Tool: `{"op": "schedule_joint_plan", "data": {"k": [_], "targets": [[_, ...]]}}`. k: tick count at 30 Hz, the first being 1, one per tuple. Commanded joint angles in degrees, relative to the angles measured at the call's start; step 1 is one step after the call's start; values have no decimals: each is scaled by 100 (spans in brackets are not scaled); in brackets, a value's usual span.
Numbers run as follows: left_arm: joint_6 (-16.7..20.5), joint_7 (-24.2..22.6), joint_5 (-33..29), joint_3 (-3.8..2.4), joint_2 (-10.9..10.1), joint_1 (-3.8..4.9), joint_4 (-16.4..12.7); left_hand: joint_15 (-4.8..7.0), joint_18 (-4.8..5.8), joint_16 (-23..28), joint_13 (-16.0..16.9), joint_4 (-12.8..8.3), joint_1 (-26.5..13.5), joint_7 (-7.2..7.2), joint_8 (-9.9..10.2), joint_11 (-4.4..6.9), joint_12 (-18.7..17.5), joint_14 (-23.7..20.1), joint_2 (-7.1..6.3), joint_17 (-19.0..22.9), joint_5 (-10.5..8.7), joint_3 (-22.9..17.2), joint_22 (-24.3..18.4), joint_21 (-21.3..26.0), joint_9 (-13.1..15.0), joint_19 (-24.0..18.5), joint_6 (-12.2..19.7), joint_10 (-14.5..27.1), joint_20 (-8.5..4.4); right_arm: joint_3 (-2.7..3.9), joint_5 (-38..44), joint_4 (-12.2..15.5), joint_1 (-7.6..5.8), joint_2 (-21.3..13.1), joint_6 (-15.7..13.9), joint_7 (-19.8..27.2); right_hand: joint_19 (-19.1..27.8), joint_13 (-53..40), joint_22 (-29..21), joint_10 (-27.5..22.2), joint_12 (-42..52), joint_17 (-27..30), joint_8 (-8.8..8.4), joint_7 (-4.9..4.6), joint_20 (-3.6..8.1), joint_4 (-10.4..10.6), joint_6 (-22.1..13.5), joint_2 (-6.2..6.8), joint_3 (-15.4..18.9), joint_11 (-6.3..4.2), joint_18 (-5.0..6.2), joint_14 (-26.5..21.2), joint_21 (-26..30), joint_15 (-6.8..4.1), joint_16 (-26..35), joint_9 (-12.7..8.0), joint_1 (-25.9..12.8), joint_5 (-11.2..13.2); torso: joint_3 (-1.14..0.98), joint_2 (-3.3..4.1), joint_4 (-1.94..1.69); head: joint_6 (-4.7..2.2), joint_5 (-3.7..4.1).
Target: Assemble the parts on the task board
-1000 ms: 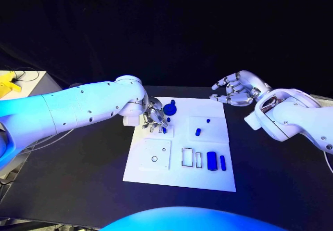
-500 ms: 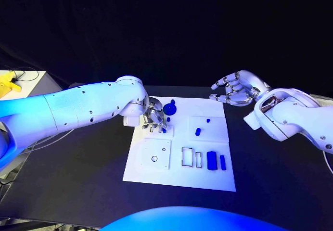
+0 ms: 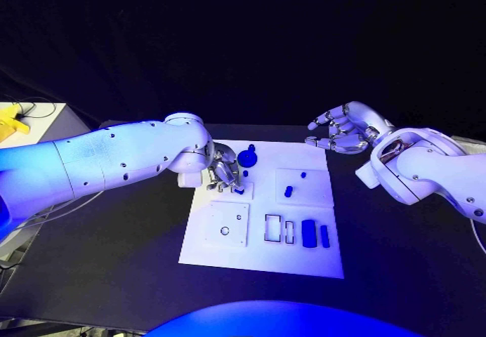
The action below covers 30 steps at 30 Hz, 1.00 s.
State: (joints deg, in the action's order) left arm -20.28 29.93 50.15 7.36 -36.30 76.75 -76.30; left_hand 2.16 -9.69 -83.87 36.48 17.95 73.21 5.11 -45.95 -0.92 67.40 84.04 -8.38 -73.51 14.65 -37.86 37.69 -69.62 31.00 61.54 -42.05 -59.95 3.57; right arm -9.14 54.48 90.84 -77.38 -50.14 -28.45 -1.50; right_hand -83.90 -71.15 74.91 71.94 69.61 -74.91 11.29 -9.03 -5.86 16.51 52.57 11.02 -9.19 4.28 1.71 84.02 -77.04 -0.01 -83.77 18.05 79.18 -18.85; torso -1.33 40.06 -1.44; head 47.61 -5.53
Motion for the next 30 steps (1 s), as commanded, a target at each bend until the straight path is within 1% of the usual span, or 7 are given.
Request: {"op": "schedule_joint_plan", "data": {"k": [1, 7, 10, 15, 20, 24, 30], "targets": [[261, -21, -265, -25, -60, 3, -90, 42, 36, -42, 36, -612, -36, -9, -411, 8, 42, 57, -49, -15, 27, -712, 18, -41, 674, 27, 26, -58, -11, 2, 13, -9, 1, 7, 84, 1, -195, 10, 1140, -49, -12, -764, 35, -5, 5, 3, -52, 3, -39, 3, 80, 325, 20, 0, 22, -5, -27, -22, -3, -1, -5, 2, 1], [374, -16, -275, -80, -231, 6, -226, 59, 46, -73, 212, -750, -169, -29, -511, 28, 135, 87, -144, -93, 28, -1028, 90, -99, 854, 42, 17, -175, -19, 2, 13, -19, 4, 2, 105, -13, -193, 18, 1138, -58, -20, -759, 39, -5, 5, 3, -53, 4, -44, 3, 81, 323, 27, 0, 27, -5, -28, -27, -12, -10, -19, 4, -14], [408, -14, -258, -97, -279, 7, -255, 71, 47, -108, 334, -821, -239, -42, -544, 42, 202, 122, -187, -178, 36, -1160, 115, -126, 925, 48, 2, -264, -27, 1, 14, -22, 5, -1, 107, -16, -193, 18, 1138, -58, -20, -759, 39, -5, 5, 3, -53, 4, -44, 3, 81, 323, 27, 0, 27, -5, -28, -27, -6, -6, -26, 4, -23], [423, -10, -166, -116, -332, 8, -271, 110, 63, -171, 545, -1062, -486, -77, -587, 81, 308, 194, -330, -330, 48, -1578, 240, -230, 1086, 109, -70, -438, -59, 1, 15, -31, 8, 3, 113, -20, -191, 26, 1136, -65, -27, -756, 41, -5, 4, 4, -56, 4, -46, 3, 82, 322, 34, 1, 29, -5, -31, -31, -4, -2, -32, 18, -39], [341, -1, 69, -114, -289, 9, -224, 152, 101, -235, 718, -1249, -684, -120, -601, 125, 386, 269, -423, -501, 82, -1824, 480, -364, 1176, 257, -183, -618, -93, 1, 17, -39, 11, 9, 121, -25, -191, 26, 1136, -65, -27, -756, 41, -5, 4, 4, -56, 4, -46, 3, 82, 322, 34, 1, 29, -5, -31, -31, -7, -1, -18, 30, -63], [271, 7, 231, -85, -216, 9, -149, 176, 110, -257, 795, -1310, -787, -149, -608, 152, 420, 300, -449, -567, 106, -1892, 541, -401, 1213, 304, -251, -715, -112, 0, 19, -43, 13, 14, 124, -28, -191, 24, 1136, -63, -24, -758, 43, -6, 4, 5, -58, 5, -49, 3, 82, 323, 34, 1, 28, -5, -32, -35, -6, -1, -7, 34, -66], [215, 10, 591, -59, -117, 7, -75, 194, 119, -268, 793, -1352, -853, -169, -611, 171, 418, 317, -461, -602, 136, -1929, 589, -426, 1238, 340, -291, -752, -126, 0, 21, -47, 14, 17, 121, -32, -191, 24, 1136, -63, -24, -758, 43, -6, 4, 5, -58, 5, -49, 3, 82, 323, 34, 1, 28, -5, -32, -35, -2, 5, -15, 31, -58]]}}
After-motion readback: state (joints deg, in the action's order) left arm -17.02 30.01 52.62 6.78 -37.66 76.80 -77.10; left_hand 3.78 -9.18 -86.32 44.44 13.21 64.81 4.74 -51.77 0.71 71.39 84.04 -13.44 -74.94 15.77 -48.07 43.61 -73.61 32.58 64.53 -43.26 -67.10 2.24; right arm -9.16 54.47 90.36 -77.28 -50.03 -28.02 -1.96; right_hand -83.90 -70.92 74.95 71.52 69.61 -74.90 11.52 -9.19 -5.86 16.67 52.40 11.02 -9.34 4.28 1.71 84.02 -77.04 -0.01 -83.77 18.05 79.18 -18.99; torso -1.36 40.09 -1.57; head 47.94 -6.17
